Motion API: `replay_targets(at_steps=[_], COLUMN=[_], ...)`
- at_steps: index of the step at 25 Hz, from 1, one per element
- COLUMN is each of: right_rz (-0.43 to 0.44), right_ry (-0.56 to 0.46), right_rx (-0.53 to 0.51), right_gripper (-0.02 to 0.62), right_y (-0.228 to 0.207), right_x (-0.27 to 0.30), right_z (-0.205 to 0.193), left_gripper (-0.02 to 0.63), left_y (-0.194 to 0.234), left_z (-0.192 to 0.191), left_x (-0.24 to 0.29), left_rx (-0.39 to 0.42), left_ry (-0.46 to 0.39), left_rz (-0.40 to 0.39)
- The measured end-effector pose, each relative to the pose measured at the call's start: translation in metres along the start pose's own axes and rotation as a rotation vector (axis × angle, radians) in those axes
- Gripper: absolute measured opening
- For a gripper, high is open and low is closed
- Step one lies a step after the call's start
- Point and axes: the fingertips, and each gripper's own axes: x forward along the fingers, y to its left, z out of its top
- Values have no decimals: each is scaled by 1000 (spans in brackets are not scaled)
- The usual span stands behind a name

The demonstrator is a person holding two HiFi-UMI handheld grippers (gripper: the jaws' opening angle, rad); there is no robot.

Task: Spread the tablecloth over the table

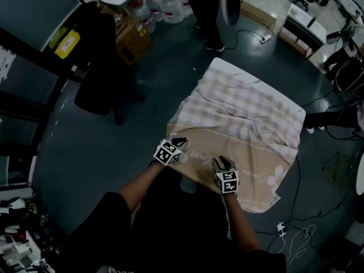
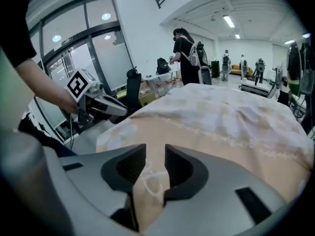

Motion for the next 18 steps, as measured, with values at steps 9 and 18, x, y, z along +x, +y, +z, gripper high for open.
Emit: replay_targets(at_steps=[9,18], right_rz=[-196,-392], right_ry=[-1,-110], right_rx=[113,283], right_gripper=[29,29], right_y=[54,107], right_x=[82,108], right_z=[65,120], left_gripper=[20,20], left_y=[102,145], left_z=[35,79], left_x=[-12,-7], left_rx=[67,229], left_ry=[-46,37], left_rz=[-240,-366])
